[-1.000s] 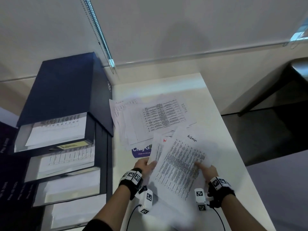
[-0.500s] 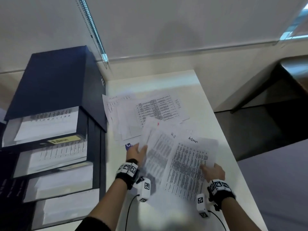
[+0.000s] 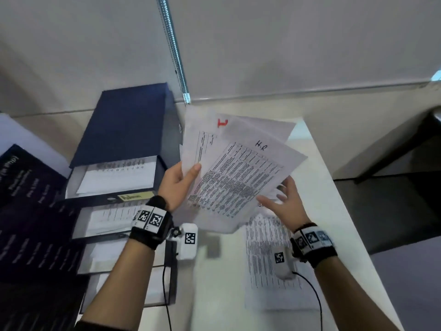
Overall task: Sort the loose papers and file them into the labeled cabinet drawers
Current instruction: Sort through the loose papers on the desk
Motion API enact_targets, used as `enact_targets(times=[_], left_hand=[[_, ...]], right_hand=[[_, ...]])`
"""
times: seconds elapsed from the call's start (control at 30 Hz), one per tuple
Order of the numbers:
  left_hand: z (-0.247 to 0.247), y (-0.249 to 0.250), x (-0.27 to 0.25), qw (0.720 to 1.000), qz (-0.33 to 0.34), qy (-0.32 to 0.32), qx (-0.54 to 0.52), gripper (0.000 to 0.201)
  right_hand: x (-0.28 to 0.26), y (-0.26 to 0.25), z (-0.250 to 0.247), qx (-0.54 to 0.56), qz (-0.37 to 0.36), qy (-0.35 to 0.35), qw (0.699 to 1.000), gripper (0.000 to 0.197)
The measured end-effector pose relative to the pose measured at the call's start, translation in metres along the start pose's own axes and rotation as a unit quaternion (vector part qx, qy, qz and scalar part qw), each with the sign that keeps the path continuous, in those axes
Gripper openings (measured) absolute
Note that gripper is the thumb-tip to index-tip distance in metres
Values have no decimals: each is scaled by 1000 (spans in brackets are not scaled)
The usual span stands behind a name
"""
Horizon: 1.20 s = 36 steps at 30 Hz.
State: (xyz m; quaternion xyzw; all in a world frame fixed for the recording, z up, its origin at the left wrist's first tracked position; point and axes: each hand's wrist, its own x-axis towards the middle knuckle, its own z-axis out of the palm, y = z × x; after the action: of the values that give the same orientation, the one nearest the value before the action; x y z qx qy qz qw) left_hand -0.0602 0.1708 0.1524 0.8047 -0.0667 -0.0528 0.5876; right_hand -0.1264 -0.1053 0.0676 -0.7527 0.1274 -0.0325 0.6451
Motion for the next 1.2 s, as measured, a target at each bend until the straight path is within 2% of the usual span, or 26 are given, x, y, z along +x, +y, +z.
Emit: enact_targets(times=[0.1, 0.2, 0.37, 0.47, 0.6, 0.7, 0.77, 0.87, 0.93, 0.97, 1.03, 1.1, 1.2], left_hand=[[-18, 1, -20, 999, 11, -33, -38, 26], [-42, -6, -42, 998, 5, -45, -40, 27], [-77, -28, -77, 999, -5, -38, -22, 40], [-97, -44, -95, 998, -20, -18, -49, 44], [-108, -56, -115, 996, -16, -36, -78, 37], [-100, -61, -125, 992, -21, -75, -96, 45], [-92, -59, -129, 991, -26, -93, -89, 38], [-76, -65, -135, 987, -48, -120, -99, 44], [-65, -72, -142, 985, -34, -142, -92, 53], [-60, -77, -146, 986, -34, -145, -76, 53], [-50, -85, -152, 989, -36, -134, -50, 40], [-45, -90, -157, 992, -56, -111, -33, 27], [-43, -88, -161, 994, -76, -74, -26, 26]], right_hand=[[-13, -40, 27, 60, 9, -71, 996, 67], [-34, -54, 57, 58, 2, -44, 997, 49], [-70, -75, 106, 75, -56, -12, 996, 45], [-85, -82, 122, 93, -95, 13, 991, 45], [-102, -77, 125, 106, -120, 30, 987, 53], [-115, -71, 121, 95, -112, 56, 988, 47], [-120, -61, 117, 97, -95, 82, 987, 42], [-124, -24, 103, 129, -20, 102, 986, 32], [-131, -1, 96, 94, 44, 96, 990, 18], [-136, 9, 94, 73, 68, 91, 991, 19], [-145, 22, 93, 60, 91, 79, 991, 30], [-151, 23, 97, 69, 86, 58, 992, 29], [-151, 13, 102, 58, 78, 43, 994, 30]])
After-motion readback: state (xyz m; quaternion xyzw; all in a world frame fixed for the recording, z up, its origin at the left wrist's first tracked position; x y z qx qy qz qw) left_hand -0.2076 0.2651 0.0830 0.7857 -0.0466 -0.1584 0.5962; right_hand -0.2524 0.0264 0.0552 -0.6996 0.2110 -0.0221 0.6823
